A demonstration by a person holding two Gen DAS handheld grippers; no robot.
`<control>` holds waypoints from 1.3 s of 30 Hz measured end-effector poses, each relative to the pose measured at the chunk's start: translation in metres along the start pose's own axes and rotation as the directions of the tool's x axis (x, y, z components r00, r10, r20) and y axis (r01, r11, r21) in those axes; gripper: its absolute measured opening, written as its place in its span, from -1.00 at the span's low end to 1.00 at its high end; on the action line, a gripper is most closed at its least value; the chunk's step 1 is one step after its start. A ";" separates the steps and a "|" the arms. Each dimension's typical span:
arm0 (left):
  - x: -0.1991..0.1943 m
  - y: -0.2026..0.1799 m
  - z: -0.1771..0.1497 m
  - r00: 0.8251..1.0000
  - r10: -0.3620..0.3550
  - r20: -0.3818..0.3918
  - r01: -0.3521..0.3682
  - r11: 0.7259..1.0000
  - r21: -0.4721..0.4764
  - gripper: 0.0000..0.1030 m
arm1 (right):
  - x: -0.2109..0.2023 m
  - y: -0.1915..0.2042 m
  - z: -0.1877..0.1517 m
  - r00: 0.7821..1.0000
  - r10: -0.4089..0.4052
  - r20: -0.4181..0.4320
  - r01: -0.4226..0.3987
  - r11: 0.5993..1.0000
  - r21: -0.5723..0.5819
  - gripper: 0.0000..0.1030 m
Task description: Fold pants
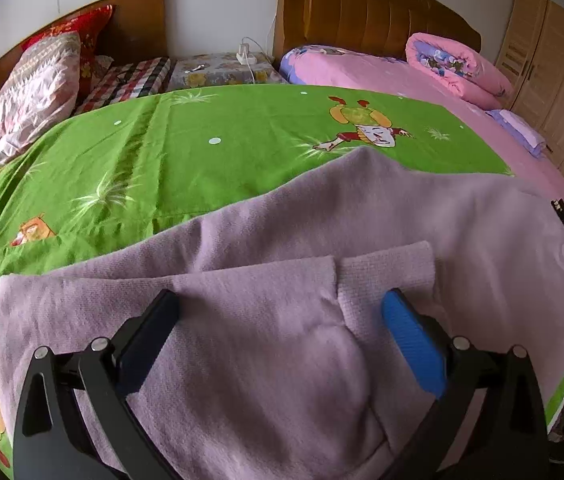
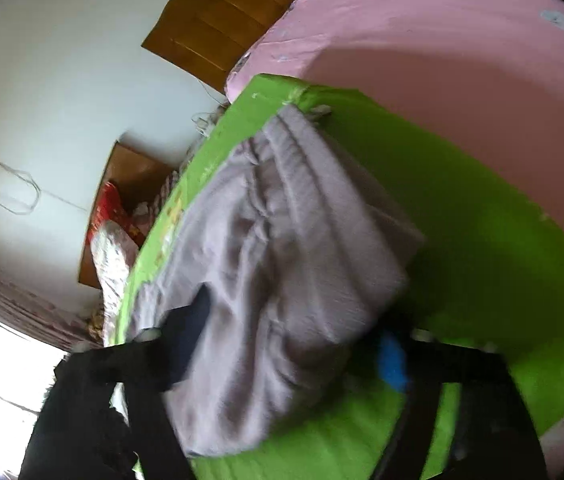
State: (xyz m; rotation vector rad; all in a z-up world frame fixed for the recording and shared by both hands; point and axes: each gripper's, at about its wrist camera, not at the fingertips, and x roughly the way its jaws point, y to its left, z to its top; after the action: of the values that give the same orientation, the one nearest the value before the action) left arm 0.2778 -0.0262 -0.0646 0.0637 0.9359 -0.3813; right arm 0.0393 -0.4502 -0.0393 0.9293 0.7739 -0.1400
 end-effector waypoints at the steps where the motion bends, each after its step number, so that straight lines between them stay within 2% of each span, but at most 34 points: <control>1: -0.001 0.001 0.000 1.000 -0.001 0.000 0.001 1.000 0.000 0.97 | 0.000 -0.002 0.000 1.000 0.001 -0.006 -0.001 1.000 -0.001 0.09; 6: -0.002 -0.001 0.000 1.000 0.003 -0.001 -0.003 1.000 0.000 0.97 | 0.009 0.018 0.002 0.994 -0.109 0.006 0.109 0.990 -0.091 0.23; 11: -0.001 -0.001 0.000 1.000 0.017 0.001 -0.017 1.000 0.005 0.97 | 0.011 0.009 0.003 0.998 -0.052 0.032 0.052 0.999 0.001 0.24; 16: -0.002 0.000 0.000 1.000 0.008 0.002 -0.008 1.000 -0.001 0.97 | 0.010 0.008 0.000 0.998 -0.050 0.044 0.049 0.999 0.007 0.24; 18: -0.002 0.000 0.000 1.000 0.007 0.003 -0.007 1.000 -0.002 0.97 | 0.009 0.007 0.000 0.997 -0.052 0.054 0.052 0.999 0.010 0.11; 19: -0.002 0.000 0.000 1.000 0.007 0.003 -0.007 1.000 -0.002 0.97 | 0.007 0.004 0.000 0.997 -0.058 0.058 0.058 0.998 0.004 -0.04; 22: -0.003 0.000 0.000 1.000 0.004 0.004 -0.004 1.000 -0.004 0.97 | 0.004 -0.007 -0.003 0.997 -0.027 0.078 0.025 0.999 0.022 -0.20; 24: -0.003 0.000 0.000 1.000 0.004 0.003 -0.004 1.000 -0.003 0.97 | 0.003 -0.007 -0.006 0.995 -0.027 0.100 0.025 1.000 0.014 -0.24; 28: -0.004 0.001 0.000 1.000 0.000 0.001 0.000 1.000 -0.005 0.97 | -0.005 -0.006 -0.012 0.986 0.007 0.166 -0.019 0.997 0.069 -0.30; 32: -0.005 0.001 -0.001 1.000 0.002 -0.002 -0.002 1.000 -0.002 0.97 | -0.022 0.024 -0.009 0.972 0.046 0.230 -0.052 0.998 0.021 -0.35; 35: -0.009 0.003 0.000 1.000 -0.006 0.003 0.006 1.000 -0.009 0.97 | -0.036 0.070 -0.006 0.963 0.070 0.260 -0.055 0.996 -0.065 -0.39; 37: -0.027 0.018 -0.002 0.998 -0.032 0.060 0.037 0.996 -0.084 0.96 | -0.041 0.117 -0.010 0.956 0.098 0.276 -0.049 0.982 -0.181 -0.44; 38: -0.042 0.029 -0.004 0.992 -0.065 0.110 0.080 0.988 -0.134 0.96 | -0.041 0.149 -0.016 0.953 0.128 0.276 -0.053 0.964 -0.262 -0.48; 39: -0.064 0.045 -0.009 0.976 -0.115 0.187 0.151 0.970 -0.191 0.96 | -0.039 0.177 -0.024 0.950 0.147 0.274 -0.049 0.940 -0.337 -0.48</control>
State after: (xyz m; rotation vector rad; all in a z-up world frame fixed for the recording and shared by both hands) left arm 0.2523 0.0365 -0.0238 -0.2193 0.8032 -0.4066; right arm 0.0737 -0.3320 0.0962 0.6106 0.4516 -0.0570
